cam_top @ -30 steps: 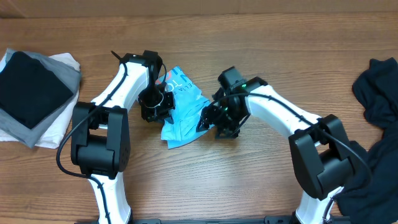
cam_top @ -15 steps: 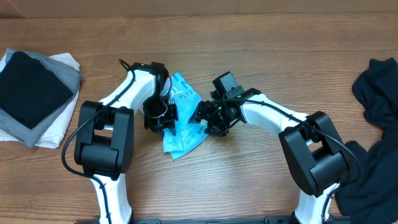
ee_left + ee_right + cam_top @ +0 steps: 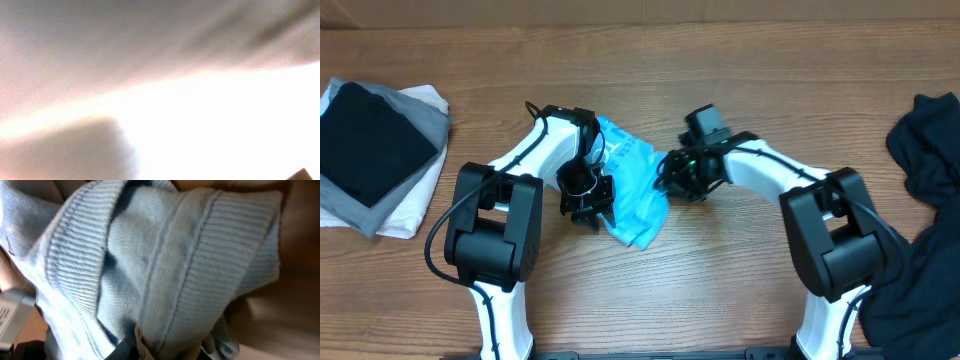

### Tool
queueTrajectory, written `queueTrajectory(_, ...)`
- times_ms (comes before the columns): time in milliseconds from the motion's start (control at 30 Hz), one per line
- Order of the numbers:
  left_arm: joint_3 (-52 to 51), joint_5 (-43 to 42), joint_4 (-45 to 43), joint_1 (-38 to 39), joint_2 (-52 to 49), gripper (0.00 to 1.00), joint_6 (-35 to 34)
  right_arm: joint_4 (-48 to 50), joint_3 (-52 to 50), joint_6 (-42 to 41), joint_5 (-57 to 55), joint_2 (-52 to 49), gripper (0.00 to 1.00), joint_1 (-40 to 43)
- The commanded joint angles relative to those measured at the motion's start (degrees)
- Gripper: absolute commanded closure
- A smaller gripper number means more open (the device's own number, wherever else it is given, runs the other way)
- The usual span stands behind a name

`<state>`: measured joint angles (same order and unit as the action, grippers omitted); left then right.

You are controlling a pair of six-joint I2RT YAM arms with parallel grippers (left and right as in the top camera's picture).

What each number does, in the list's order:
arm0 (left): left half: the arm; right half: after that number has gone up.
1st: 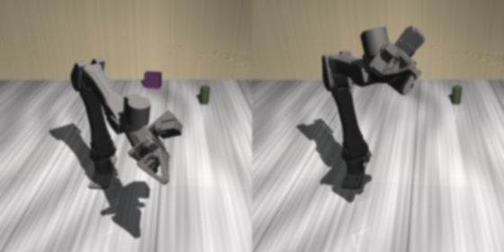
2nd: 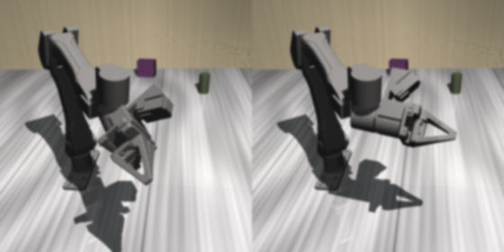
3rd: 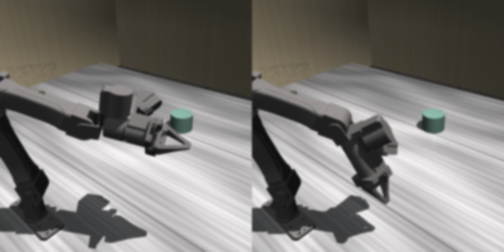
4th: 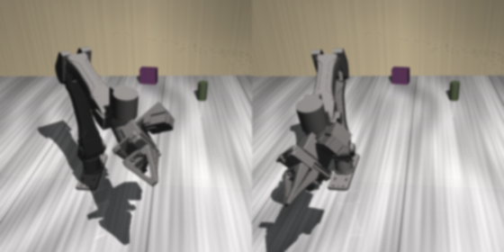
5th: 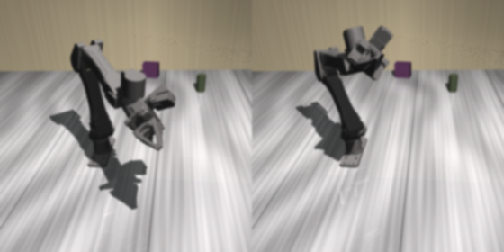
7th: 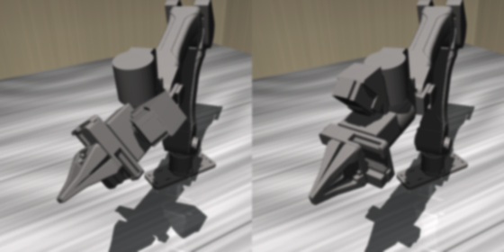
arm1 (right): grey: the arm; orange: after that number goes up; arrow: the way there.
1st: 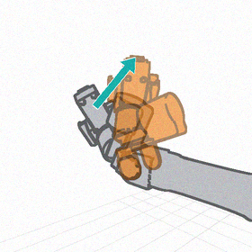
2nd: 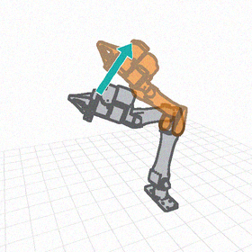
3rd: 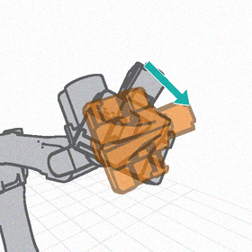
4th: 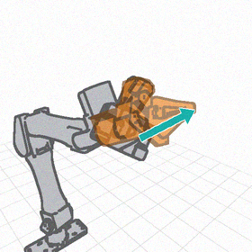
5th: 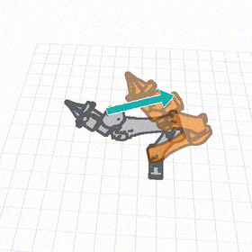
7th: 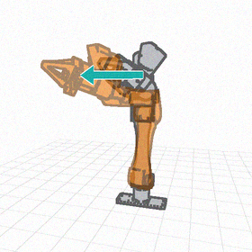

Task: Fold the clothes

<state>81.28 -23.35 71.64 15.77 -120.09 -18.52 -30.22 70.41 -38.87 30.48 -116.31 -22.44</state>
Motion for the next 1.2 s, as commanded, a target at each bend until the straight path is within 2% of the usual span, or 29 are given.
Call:
queueTrajectory(0, -0.48, -1.92, -2.38, 0.07, 6.05, 0.55, 2.67, -2.78, 3.28, 7.34, -8.11, -1.55, 0.82, 5.55)
queueTrajectory(133, -0.48, -0.22, -8.74, -1.31, 11.32, 0.44, 2.89, -10.64, 7.74, 12.94, -15.1, -1.55, 0.8, 7.37)
queueTrajectory(233, -0.48, 1.14, -17.53, -3.74, 12.63, 0.25, 2.29, -14.16, 8.9, 15.32, -19.87, -1.55, 0.78, 7.41)
queueTrajectory(400, -0.5, 0.68, -33.62, -5.92, 10.71, 0.17, 6.84, -15.43, 8.9, 16.96, -20.39, -1.55, 0.76, 7.41)
queueTrajectory(500, -0.5, -0.48, -39.76, -5.97, 8.17, 0.11, 8.79, -15.78, 8.9, 17.73, -20.37, -1.55, 0.75, 7.23)
queueTrajectory(600, -0.46, -6.51, -45.7, -5.97, 4.07, 0.08, 12.66, -16.33, 8.9, 17.73, -20.35, -1.55, 0.74, 7.17)
queueTrajectory(700, -0.44, -12.48, -50.66, -6.01, 0.2, 0.05, 13.44, -16.87, 8.9, 17.75, -20.37, -1.55, 0.74, 7.19)
queueTrajectory(867, -0.42, -17.84, -54.49, -5.64, -5.27, 0.04, 12.66, -17.53, 8.9, 17.73, -20.37, -1.55, 0.73, 7.19)
queueTrajectory(967, -0.42, -20.94, -54.03, -4.2, -7.87, 0.1, 11.23, -17.62, 8.9, 17.73, -20.37, -1.55, 0.73, 7.19)
queueTrajectory(1067, -0.42, -21.29, -52.15, -2.93, -8.5, 0.24, 11.26, -18.16, 8.9, 17.73, -20.37, -1.55, 0.73, 7.19)
queueTrajectory(1167, -0.44, -21.27, -50.66, -2.16, -8.59, 0.44, 11.26, -18.38, 8.9, 17.73, -20.37, -1.55, 0.73, 7.19)
